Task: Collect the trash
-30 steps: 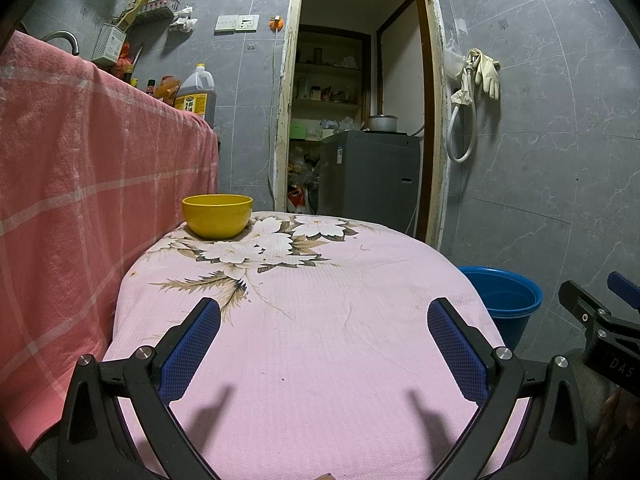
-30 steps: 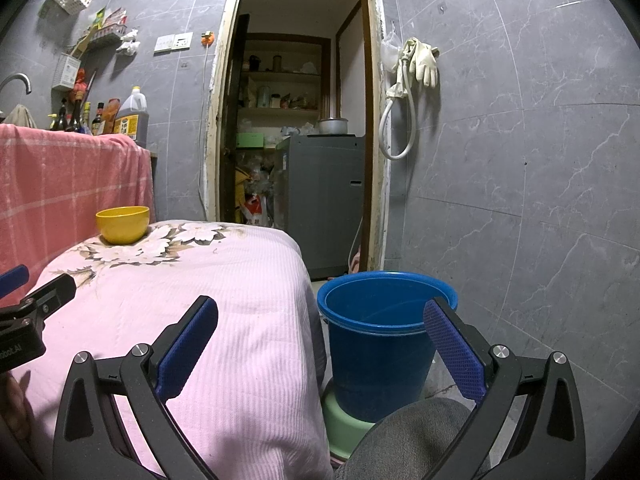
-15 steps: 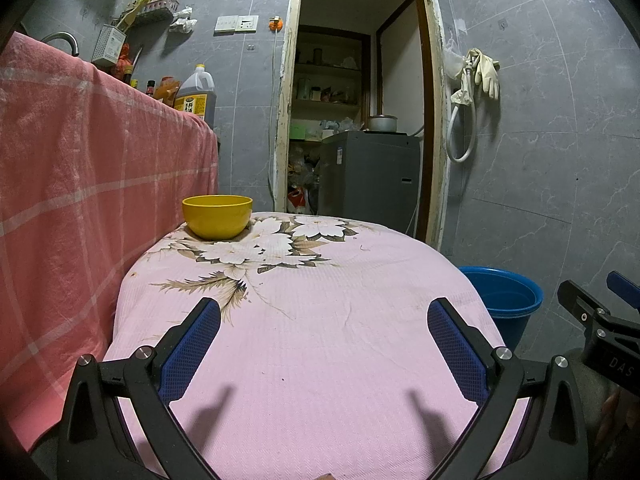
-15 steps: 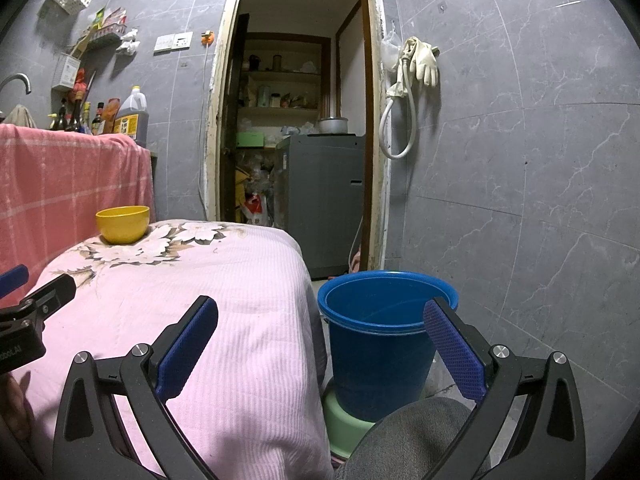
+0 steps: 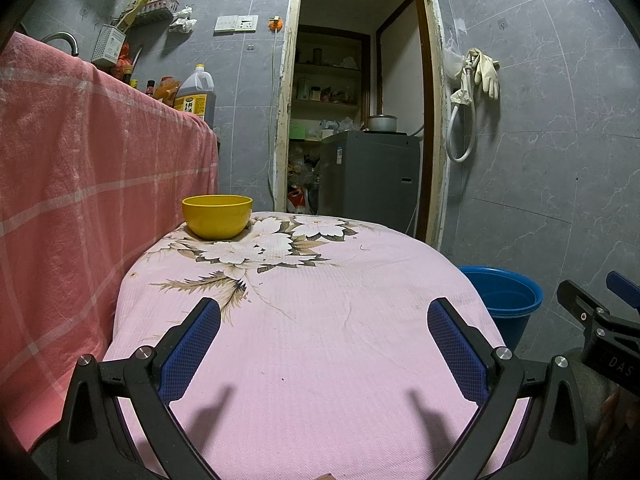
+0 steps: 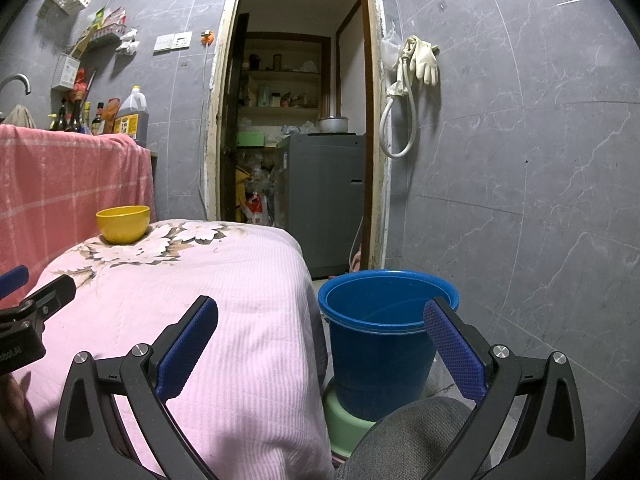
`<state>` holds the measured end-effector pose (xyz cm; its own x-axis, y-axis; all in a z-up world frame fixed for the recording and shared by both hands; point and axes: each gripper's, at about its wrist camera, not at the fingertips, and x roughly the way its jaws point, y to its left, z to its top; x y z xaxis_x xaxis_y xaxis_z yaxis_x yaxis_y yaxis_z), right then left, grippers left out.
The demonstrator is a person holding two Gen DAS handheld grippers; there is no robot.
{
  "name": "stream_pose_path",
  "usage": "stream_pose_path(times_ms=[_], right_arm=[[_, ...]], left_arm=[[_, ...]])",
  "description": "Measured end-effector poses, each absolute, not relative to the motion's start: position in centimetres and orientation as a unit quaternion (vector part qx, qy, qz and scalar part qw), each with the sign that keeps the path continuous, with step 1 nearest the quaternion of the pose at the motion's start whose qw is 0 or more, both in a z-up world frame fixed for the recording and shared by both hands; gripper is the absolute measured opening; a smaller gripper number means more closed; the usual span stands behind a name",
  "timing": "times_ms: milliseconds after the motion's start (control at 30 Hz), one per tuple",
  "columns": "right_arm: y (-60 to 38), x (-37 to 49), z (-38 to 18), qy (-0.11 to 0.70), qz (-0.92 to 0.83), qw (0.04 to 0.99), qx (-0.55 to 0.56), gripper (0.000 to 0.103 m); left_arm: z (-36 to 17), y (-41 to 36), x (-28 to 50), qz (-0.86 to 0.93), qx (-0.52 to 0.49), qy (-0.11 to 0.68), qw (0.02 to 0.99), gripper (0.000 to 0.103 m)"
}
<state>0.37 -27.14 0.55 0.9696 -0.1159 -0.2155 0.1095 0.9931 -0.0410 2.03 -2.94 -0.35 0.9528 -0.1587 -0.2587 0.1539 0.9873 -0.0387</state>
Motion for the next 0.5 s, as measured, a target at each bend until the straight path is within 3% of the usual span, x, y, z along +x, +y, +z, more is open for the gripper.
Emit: stream_pose_path(times_ms=[500], right_arm=[[-27.16,0.38,0.53,0.109,-0.057,0.992,-0.014,0.103]], left_arm=[[-0.39,-2.92,2.03,-0.079,-0.009,0.132,0.988,0.102]])
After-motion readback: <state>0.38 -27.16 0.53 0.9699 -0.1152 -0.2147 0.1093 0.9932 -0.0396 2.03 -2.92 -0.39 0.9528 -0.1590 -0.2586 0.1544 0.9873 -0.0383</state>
